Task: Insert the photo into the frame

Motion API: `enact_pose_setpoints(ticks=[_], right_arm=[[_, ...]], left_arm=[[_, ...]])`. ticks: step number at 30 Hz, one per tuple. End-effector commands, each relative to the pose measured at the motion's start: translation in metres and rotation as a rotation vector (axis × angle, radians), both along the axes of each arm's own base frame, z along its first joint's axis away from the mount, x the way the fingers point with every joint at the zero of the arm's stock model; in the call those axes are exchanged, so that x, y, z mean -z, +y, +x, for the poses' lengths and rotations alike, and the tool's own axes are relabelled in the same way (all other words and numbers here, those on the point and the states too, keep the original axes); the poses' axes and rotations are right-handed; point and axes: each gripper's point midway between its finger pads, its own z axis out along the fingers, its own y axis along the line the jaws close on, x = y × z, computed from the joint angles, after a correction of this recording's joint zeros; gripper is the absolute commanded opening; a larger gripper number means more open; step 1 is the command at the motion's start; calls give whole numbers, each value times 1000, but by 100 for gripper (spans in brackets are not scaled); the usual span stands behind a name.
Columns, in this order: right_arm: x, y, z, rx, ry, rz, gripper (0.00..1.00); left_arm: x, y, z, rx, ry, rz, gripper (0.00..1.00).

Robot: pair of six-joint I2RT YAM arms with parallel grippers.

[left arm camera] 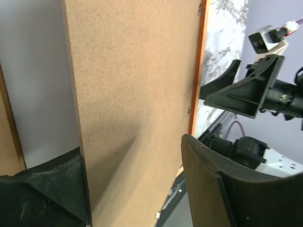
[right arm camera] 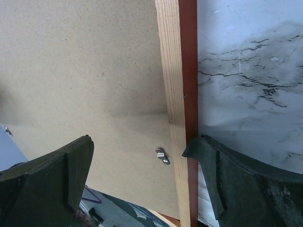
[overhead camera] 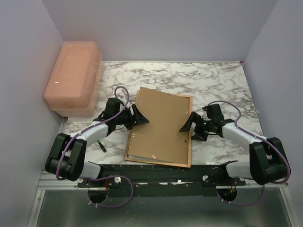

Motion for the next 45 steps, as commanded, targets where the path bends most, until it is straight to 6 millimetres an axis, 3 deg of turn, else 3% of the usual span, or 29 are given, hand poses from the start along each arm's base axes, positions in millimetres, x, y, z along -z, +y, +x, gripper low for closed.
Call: enact_pose_setpoints(ticks=[1,15,28,36,45], right_arm=[[-1,5,3,-37,-14,22,100],[9,2,-6,-36,3,13,100],[11,-7,-8,-23,-6,-38,100],[15,-15,-17,-17,1,-76,100],[26,-13,-31,-16,39,-51,100]], left_arm=[[4,15,2,-2,-48,163,68],[13,26,-2,16,-56,464,77],[18,67,0,-68,-28,758,87],[29,73,-2,-62,7,738,89],[62,59,-18,-15,137,406,86]])
